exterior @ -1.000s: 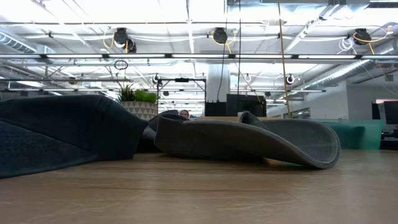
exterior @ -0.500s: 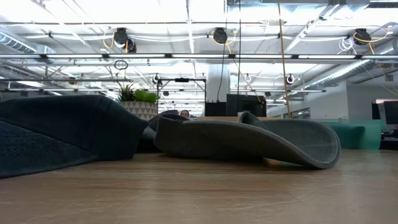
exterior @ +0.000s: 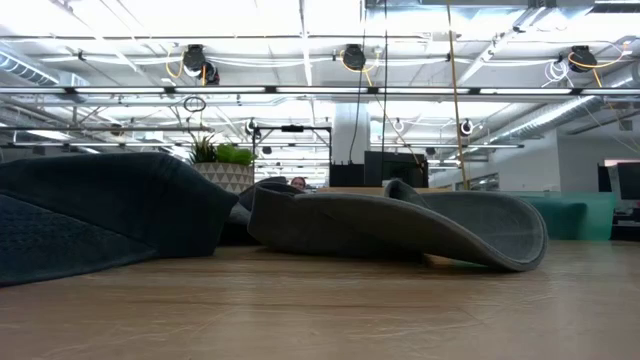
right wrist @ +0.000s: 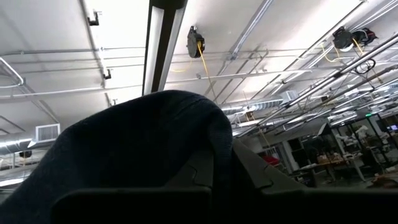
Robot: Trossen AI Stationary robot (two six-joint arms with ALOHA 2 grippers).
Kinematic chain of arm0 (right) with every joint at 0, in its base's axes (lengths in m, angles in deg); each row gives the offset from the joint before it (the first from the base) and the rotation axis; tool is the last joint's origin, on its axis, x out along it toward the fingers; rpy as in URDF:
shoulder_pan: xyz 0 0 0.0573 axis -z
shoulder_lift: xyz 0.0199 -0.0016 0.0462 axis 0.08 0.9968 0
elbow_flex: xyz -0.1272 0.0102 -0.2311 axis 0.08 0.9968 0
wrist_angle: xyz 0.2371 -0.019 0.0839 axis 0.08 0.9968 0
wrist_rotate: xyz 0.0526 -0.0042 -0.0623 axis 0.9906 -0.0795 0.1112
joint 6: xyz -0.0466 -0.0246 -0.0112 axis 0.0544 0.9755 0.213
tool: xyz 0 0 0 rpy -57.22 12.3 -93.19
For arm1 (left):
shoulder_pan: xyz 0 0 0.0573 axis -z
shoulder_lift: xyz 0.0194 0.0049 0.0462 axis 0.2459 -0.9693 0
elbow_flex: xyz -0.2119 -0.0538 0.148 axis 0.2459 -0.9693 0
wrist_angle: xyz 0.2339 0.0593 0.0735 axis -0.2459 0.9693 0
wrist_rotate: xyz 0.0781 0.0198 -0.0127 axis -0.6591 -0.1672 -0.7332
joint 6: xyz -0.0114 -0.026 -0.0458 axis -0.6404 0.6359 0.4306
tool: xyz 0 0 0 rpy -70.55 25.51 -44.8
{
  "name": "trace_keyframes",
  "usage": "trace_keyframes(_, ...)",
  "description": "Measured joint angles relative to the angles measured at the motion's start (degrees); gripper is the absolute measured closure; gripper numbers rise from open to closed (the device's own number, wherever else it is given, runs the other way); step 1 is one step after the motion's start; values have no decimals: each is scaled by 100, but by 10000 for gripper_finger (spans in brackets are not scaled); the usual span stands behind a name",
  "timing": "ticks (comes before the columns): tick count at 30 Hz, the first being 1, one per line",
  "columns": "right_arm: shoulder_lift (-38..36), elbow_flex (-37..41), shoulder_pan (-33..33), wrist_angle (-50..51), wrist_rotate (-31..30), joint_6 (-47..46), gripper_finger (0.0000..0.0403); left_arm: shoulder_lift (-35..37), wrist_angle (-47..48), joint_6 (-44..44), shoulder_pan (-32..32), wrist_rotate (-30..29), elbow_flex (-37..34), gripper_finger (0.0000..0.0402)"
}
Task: Pick & Place hat
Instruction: Put the right blue cap in the blue bin
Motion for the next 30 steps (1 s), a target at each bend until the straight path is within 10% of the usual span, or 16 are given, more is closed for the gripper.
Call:
trace_keyframes(21, 0, 0, 0, 4, -24, 6, 377, 74, -5, -133, 4, -24, 0, 383)
trace_keyframes(30, 0, 0, 0, 5, -13, -168, 350, 264, 56, -704, 4, -28, 0, 393)
